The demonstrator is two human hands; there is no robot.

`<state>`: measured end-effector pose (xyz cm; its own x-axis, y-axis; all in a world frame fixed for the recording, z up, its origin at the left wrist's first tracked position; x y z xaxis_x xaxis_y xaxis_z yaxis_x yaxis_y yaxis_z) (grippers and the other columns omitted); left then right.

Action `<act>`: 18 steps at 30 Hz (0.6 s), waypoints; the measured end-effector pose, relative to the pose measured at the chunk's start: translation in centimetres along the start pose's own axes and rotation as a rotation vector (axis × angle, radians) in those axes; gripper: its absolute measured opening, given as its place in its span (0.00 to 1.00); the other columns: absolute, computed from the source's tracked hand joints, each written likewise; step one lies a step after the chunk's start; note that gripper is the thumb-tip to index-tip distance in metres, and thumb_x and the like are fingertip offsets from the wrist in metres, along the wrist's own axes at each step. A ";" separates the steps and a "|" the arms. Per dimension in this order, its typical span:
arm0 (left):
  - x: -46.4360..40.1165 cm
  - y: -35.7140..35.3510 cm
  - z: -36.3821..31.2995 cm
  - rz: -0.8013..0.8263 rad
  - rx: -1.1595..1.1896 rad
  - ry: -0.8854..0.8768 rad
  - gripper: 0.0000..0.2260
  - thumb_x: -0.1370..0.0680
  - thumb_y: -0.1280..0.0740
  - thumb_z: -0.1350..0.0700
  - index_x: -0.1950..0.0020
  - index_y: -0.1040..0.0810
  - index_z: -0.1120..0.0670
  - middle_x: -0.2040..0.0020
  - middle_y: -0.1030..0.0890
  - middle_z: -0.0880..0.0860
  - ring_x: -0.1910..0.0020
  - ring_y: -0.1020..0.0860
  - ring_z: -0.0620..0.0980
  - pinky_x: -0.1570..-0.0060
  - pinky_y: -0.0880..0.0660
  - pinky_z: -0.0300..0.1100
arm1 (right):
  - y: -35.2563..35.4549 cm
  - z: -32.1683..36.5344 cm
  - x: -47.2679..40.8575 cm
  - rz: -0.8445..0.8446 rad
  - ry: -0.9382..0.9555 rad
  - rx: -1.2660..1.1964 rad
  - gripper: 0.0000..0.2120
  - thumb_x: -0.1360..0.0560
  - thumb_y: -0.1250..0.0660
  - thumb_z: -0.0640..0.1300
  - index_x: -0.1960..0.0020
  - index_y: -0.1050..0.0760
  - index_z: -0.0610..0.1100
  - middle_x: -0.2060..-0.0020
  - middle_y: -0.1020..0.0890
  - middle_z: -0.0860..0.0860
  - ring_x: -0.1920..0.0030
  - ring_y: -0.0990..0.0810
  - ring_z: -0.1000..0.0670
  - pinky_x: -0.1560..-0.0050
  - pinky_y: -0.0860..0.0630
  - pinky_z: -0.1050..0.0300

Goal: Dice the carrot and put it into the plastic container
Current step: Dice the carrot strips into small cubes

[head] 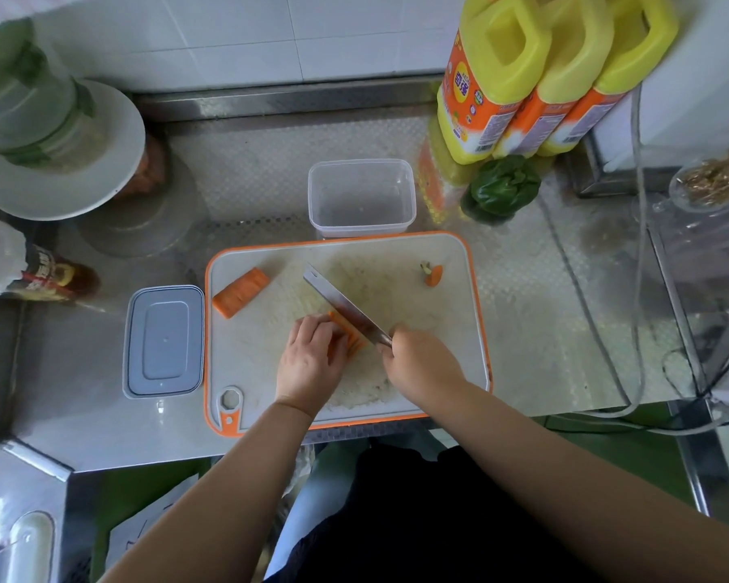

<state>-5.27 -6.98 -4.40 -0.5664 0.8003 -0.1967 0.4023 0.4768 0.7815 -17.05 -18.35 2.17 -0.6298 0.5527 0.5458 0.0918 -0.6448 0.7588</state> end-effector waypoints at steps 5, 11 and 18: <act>0.1 -0.1 0.2 -0.029 0.017 -0.003 0.08 0.24 0.34 0.56 0.55 0.19 0.60 0.53 0.21 0.55 0.52 0.26 0.53 0.52 0.28 0.41 | 0.2 0.6 0.4 0.005 0.036 0.083 0.10 0.18 0.43 0.47 0.48 0.27 0.41 0.65 0.27 0.49 0.63 0.27 0.47 0.64 0.32 0.55; 0.2 -0.4 0.5 -0.056 0.042 -0.012 0.08 0.24 0.33 0.56 0.55 0.19 0.60 0.52 0.21 0.55 0.53 0.24 0.54 0.53 0.26 0.43 | -0.3 1.2 0.3 0.066 -0.028 0.124 0.05 0.20 0.40 0.39 0.47 0.27 0.40 0.68 0.31 0.51 0.61 0.26 0.45 0.63 0.31 0.54; 0.3 -0.5 0.6 -0.059 0.076 0.004 0.08 0.24 0.34 0.57 0.55 0.18 0.61 0.52 0.20 0.56 0.53 0.24 0.54 0.53 0.26 0.44 | -0.8 1.8 -0.8 0.145 -0.107 0.102 0.10 0.23 0.41 0.33 0.44 0.26 0.40 0.58 0.24 0.46 0.54 0.22 0.43 0.57 0.27 0.54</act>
<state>-5.18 -6.80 -5.26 -0.5940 0.7683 -0.2387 0.4210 0.5497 0.7215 -15.22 -17.37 1.76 -0.5189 0.5142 0.6829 0.2566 -0.6683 0.6982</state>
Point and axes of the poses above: each hand's wrist, its own x-axis away from the middle knuckle, its own y-axis out of the back of the hand, z = x × y, the point moved 3 cm from there along -x, towards the middle knuckle
